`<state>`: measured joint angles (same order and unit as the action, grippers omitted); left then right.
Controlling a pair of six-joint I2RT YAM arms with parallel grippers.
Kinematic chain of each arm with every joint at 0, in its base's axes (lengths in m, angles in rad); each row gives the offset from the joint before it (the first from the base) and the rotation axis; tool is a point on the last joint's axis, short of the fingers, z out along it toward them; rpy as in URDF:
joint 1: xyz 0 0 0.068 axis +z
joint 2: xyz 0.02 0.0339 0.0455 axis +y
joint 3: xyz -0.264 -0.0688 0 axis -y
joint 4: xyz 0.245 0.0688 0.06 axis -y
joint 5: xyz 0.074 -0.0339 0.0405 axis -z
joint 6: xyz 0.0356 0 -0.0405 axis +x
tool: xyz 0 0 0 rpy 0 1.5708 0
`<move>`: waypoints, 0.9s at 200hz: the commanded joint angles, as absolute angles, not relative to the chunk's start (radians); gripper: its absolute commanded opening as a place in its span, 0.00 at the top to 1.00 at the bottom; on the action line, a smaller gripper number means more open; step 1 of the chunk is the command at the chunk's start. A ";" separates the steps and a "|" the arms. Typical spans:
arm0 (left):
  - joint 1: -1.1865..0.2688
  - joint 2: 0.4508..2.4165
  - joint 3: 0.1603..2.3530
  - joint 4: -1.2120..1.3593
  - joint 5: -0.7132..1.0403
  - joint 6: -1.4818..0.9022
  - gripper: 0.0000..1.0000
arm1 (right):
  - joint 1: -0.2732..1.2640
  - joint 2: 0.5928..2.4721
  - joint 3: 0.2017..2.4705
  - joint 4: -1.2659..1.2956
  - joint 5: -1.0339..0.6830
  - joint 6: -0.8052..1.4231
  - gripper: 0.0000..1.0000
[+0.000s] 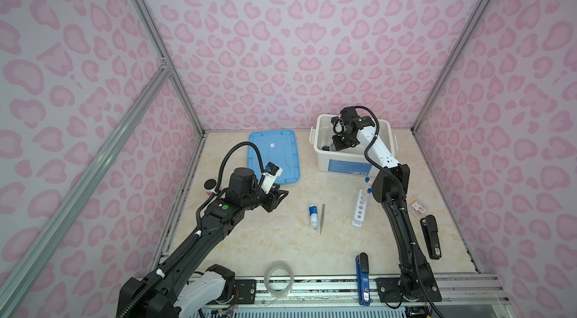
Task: Organize the chemistry lab equipment
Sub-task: 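Lower the white cup into the bin beside the cylinder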
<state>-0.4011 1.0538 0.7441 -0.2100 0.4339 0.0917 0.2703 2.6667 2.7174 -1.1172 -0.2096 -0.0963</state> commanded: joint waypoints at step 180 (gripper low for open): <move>-0.401 1.085 0.757 -0.181 0.451 0.106 0.53 | 0.271 2.751 2.721 -1.063 -0.221 -0.068 0.95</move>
<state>-0.4011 1.0828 0.7502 -0.2077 0.4408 0.0925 0.2699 2.7316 2.7174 -1.0744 -0.2203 -0.0715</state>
